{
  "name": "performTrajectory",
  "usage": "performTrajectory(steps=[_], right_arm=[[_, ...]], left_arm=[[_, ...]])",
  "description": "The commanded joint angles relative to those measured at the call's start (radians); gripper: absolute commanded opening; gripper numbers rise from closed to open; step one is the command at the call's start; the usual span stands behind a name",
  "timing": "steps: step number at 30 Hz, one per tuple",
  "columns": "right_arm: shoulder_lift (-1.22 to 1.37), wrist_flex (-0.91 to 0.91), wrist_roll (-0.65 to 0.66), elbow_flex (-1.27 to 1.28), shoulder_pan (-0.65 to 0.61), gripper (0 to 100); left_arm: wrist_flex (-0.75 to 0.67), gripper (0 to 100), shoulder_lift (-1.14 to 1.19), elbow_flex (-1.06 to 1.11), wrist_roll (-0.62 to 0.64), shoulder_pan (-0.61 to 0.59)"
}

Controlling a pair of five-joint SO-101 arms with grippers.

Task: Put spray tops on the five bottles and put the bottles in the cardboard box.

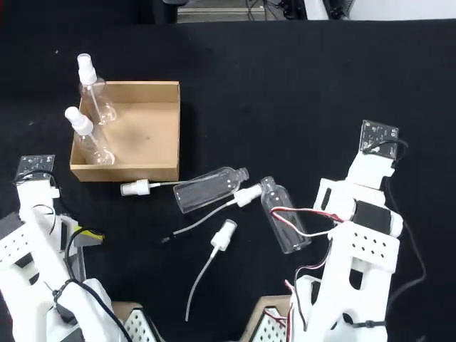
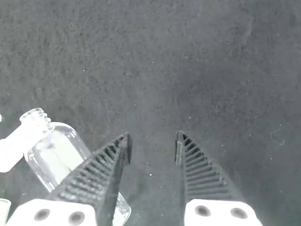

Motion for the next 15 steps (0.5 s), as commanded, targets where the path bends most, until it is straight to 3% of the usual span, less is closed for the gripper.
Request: performTrajectory(steps=[1, 5, 10, 15], right_arm=[[-0.022, 0.006, 0.006, -0.019, -0.011, 14.1], [-0.022, 0.035, 0.006, -0.021, -0.012, 14.1], [-0.022, 0.199, 0.005, -0.101, -0.069, 14.1], [-0.022, 0.325, 0.005, -0.17, -0.209, 14.2]], left_arm=[[-0.018, 39, -0.005, 0.036, -0.006, 0.005], [-0.028, 39, -0.011, 0.077, -0.006, 0.005], [-0.114, 39, -0.005, 0.119, -0.008, -0.027], [-0.124, 39, -0.012, 0.139, -0.123, -0.09]])
